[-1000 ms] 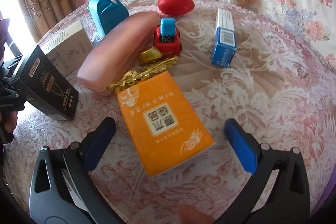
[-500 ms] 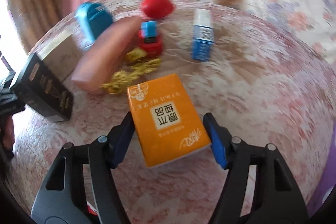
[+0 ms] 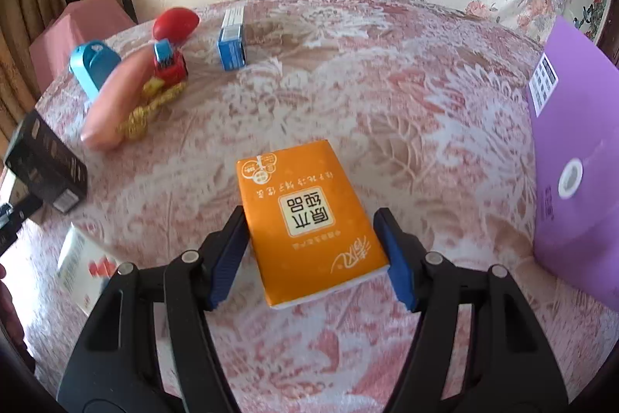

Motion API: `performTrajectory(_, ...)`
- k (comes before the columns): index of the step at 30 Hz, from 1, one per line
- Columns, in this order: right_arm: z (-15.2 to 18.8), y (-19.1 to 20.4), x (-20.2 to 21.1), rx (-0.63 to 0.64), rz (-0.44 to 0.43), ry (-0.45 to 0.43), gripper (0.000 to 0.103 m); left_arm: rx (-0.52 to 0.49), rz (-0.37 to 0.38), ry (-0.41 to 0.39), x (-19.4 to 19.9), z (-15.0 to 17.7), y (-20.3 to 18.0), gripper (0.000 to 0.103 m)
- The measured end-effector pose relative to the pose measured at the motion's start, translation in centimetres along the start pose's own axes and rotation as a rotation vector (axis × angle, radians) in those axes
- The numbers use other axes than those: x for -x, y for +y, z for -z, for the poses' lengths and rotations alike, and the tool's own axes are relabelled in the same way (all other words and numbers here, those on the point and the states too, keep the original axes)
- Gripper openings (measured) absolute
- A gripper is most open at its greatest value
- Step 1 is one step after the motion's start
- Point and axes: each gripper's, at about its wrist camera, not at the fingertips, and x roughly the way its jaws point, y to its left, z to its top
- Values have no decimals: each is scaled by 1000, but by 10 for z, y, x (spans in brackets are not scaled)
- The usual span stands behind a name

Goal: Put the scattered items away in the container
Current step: 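Grasp the orange tissue pack with the right gripper while the left gripper grasps the white box, then lift the orange tissue pack and white box, carrying both toward the purple box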

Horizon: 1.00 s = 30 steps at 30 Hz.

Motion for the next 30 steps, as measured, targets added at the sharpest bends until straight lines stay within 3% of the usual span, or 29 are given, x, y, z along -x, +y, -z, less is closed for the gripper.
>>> performTrajectory(12, 12, 3, 0, 46, -12, 0, 69, -15, -23, 4, 2, 2, -8, 57)
performTrajectory(17, 14, 7, 5, 48, 11, -20, 66, -2, -22, 1, 3, 2, -7, 52)
performTrajectory(30, 10, 11, 41, 31, 2, -93, 62, 43, -51, -95, 43, -5, -2, 51)
